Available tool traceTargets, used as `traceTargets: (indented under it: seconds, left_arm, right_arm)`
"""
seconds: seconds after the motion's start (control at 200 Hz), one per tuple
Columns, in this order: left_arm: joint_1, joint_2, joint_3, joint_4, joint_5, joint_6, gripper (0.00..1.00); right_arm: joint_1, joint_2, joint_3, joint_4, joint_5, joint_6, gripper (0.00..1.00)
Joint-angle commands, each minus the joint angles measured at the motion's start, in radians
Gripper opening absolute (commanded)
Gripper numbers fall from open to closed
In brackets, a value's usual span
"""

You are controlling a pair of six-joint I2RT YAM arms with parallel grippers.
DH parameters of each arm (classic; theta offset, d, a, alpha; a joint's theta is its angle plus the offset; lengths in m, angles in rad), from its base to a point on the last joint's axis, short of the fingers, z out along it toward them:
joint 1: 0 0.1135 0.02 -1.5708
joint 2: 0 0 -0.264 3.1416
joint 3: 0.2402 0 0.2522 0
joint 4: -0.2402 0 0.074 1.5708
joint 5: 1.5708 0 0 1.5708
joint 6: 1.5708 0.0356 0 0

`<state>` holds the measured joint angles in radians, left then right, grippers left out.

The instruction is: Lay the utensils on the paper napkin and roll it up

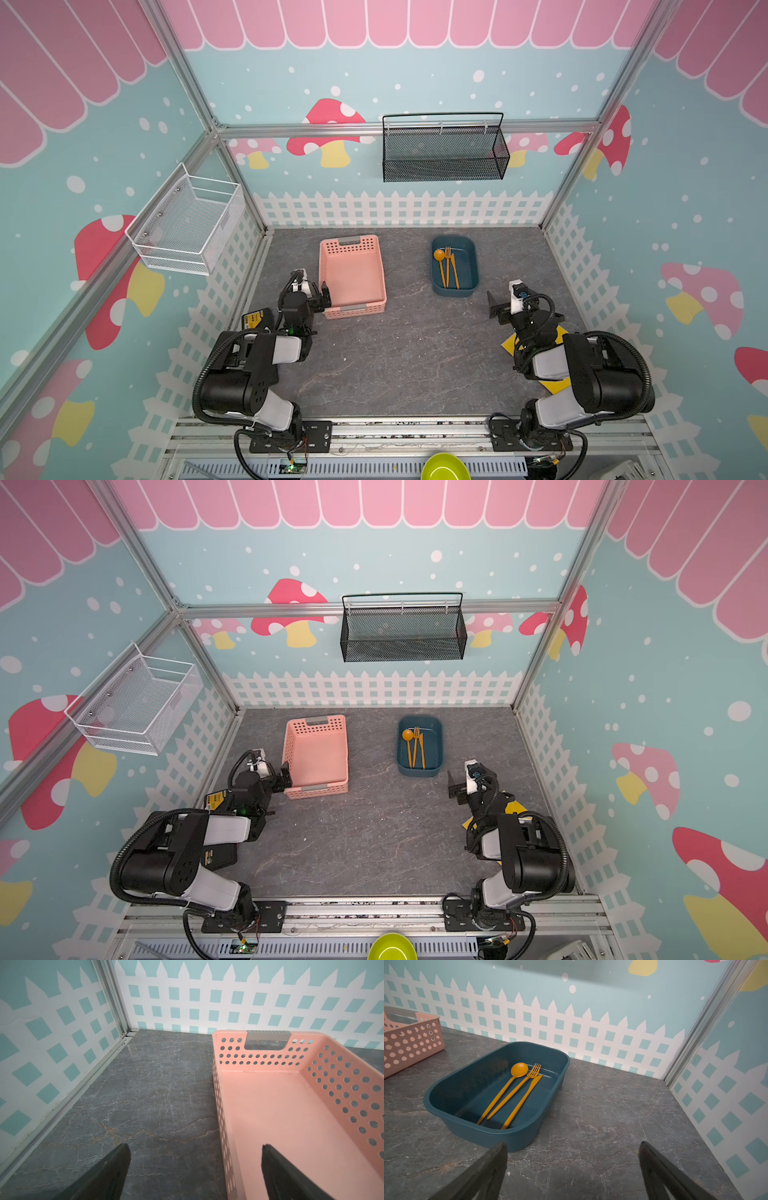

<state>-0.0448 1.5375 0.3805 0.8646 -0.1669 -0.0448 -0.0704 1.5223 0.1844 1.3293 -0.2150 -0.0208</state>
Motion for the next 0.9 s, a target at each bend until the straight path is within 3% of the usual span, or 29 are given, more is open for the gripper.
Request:
traceTargets:
  seconds: [0.0, 0.255, 0.375, 0.595, 0.806, 0.896]
  left_arm:
    - [0.011, 0.001, 0.019, 0.006, 0.008, 0.007, 1.0]
    - [0.012, -0.004, 0.009, 0.018, -0.029, -0.003, 1.0]
    - [0.008, -0.086, -0.015, 0.0, -0.054, -0.01, 1.0]
    - [-0.031, -0.273, 0.11, -0.349, -0.19, -0.044, 1.0]
    - [-0.077, -0.329, 0.308, -0.669, -0.158, -0.112, 1.0]
    - [-0.091, -0.321, 0.42, -0.842, -0.072, -0.145, 1.0]
  right_arm:
    - [0.001, 0.006, 0.013, 0.006, 0.018, 0.004, 0.99]
    - [0.003, -0.004, 0.009, 0.006, 0.053, 0.015, 1.0]
    - [0.003, -0.047, 0.004, -0.02, 0.072, 0.023, 1.0]
    - [0.003, -0.193, 0.038, -0.205, 0.063, 0.022, 0.97]
    - [0.003, -0.267, 0.155, -0.5, 0.085, 0.117, 0.93]
    - [0.003, -0.288, 0.212, -0.663, 0.105, 0.171, 0.89]
